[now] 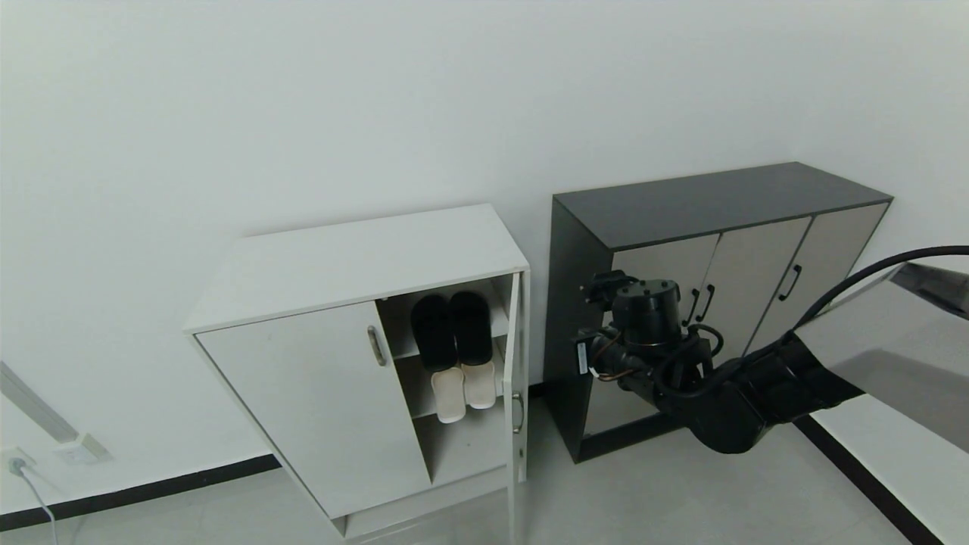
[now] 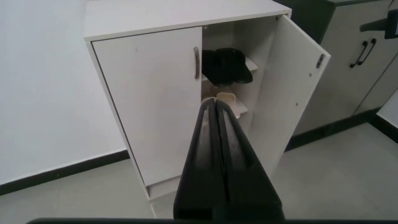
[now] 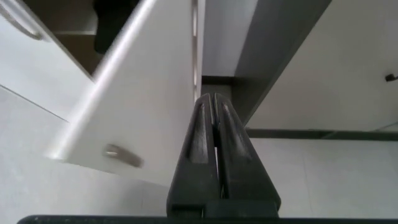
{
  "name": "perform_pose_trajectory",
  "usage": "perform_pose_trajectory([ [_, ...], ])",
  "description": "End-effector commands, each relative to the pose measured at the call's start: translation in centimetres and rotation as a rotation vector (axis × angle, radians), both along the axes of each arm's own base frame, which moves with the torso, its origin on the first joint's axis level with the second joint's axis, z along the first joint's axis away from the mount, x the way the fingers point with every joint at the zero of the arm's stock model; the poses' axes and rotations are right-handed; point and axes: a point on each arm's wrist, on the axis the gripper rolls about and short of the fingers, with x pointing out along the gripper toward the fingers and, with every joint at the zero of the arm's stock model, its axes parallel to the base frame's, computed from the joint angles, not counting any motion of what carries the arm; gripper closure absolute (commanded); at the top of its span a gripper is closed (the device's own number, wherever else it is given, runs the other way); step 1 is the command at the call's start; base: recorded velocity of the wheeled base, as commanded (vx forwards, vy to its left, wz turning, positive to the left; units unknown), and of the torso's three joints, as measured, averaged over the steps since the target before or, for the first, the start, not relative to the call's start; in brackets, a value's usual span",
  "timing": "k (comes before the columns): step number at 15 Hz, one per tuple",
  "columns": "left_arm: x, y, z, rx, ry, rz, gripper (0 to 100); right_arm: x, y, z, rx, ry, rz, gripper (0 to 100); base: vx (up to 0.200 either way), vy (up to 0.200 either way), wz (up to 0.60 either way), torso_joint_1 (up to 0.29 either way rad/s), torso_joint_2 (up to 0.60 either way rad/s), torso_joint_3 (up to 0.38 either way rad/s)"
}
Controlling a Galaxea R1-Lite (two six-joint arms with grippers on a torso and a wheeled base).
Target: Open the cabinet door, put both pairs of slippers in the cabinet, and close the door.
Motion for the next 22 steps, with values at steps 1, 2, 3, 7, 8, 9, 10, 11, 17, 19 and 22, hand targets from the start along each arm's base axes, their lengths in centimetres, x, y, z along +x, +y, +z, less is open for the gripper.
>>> perform_pose_trajectory([
  [1, 0.0, 0.0, 0.0, 0.0, 0.001, 0.0, 100, 0.6, 0.4, -1.5, -0.012, 0.022, 0.0, 100, 0.0, 0.0, 0.0, 0.0, 0.0, 0.0],
  [2, 0.0, 0.0, 0.0, 0.0, 0.001, 0.0, 100, 0.5, 0.5, -1.4, -0.012, 0.02, 0.003, 100, 0.0, 0.0, 0.0, 0.0, 0.0, 0.0],
  [3, 0.0, 0.0, 0.0, 0.0, 0.001, 0.0, 100, 0.1, 0.6, -1.5, -0.032, 0.018, 0.012, 100, 0.0, 0.0, 0.0, 0.0, 0.0, 0.0],
  [7, 0.0, 0.0, 0.0, 0.0, 0.001, 0.0, 100, -0.6, 0.2, -0.9, -0.052, -0.072, 0.051, 100, 0.0, 0.0, 0.0, 0.0, 0.0, 0.0],
  [8, 0.0, 0.0, 0.0, 0.0, 0.001, 0.0, 100, -0.7, 0.2, -1.0, -0.053, -0.07, 0.051, 100, 0.0, 0.0, 0.0, 0.0, 0.0, 0.0],
  [9, 0.0, 0.0, 0.0, 0.0, 0.001, 0.0, 100, -0.7, 0.1, -1.0, -0.051, -0.073, 0.049, 100, 0.0, 0.0, 0.0, 0.0, 0.0, 0.0],
  [10, 0.0, 0.0, 0.0, 0.0, 0.001, 0.0, 100, -0.6, 0.1, -0.9, -0.047, -0.081, 0.049, 100, 0.0, 0.0, 0.0, 0.0, 0.0, 0.0],
  [11, 0.0, 0.0, 0.0, 0.0, 0.001, 0.0, 100, -0.6, 0.1, -0.9, -0.049, -0.083, 0.048, 100, 0.0, 0.0, 0.0, 0.0, 0.0, 0.0],
  [17, 0.0, 0.0, 0.0, 0.0, 0.001, 0.0, 100, -0.8, 0.2, -0.7, -0.046, -0.095, 0.053, 100, 0.0, 0.0, 0.4, 0.002, 0.0, 0.002],
  [19, 0.0, 0.0, 0.0, 0.0, 0.001, 0.0, 100, -0.8, 0.1, -0.7, -0.043, -0.098, 0.053, 100, 0.0, 0.0, 0.6, 0.005, 0.0, 0.007],
  [22, 0.0, 0.0, 0.0, 0.0, 0.001, 0.0, 100, -0.7, 0.1, -0.5, -0.029, -0.118, 0.051, 100, 0.0, 0.0, 0.2, 0.001, 0.0, 0.001],
])
